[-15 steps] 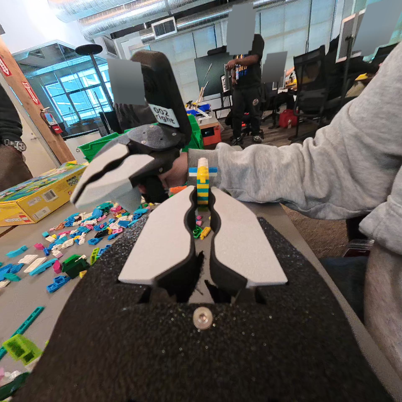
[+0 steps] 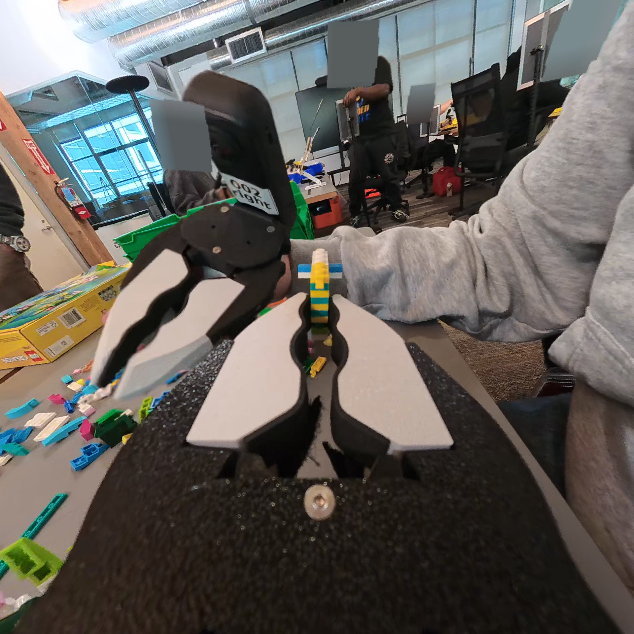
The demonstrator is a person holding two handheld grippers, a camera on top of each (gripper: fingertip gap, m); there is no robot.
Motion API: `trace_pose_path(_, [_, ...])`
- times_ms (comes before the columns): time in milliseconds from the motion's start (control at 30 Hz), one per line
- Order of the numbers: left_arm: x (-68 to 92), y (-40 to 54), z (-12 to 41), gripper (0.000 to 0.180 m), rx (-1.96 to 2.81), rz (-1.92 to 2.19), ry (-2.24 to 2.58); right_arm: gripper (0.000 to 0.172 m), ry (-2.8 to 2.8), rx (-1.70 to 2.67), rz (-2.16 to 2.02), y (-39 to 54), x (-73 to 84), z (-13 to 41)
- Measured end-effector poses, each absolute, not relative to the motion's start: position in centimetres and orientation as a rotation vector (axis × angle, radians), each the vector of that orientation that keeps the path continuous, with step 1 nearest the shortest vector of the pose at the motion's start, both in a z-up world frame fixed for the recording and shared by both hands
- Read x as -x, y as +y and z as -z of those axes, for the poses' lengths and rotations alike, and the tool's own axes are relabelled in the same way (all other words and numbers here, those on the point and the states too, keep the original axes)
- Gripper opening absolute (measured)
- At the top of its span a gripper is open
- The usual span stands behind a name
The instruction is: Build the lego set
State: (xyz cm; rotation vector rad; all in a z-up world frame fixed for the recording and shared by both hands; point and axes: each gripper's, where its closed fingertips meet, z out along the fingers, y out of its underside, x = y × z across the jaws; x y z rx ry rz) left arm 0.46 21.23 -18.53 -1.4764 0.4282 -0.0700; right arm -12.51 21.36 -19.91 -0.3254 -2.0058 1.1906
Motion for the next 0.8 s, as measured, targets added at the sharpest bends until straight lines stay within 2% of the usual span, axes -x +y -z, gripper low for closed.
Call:
trace_pose_path(100, [-0.4,21.2,18.5,0.008,1.475,0.081,0.424,0.001,-1.797,0.419,-1.134,24.1,14.0,17.5])
trace_pose_path(233, [-0.4,21.1,18.4,0.008,1.469,0.086,0.419,0.0,-1.305,0.682,-0.93,32.2,15.5,12.9])
trace_pose_path(333, [-0.3,21.1,18.3,0.008,1.467,0.092,0.412,0.0,-1.075,0.845,-0.96,36.1,14.6,10.9])
trace_pose_path(567, [0.4,21.1,18.0,0.008,1.458,0.128,0.363,0.0,-0.957,1.177,-1.092,40.4,14.7,13.0])
trace_pose_path(800, [0.4,21.1,18.0,0.008,1.461,0.12,0.364,0.0,-0.969,1.246,-1.004,41.6,14.8,14.1])
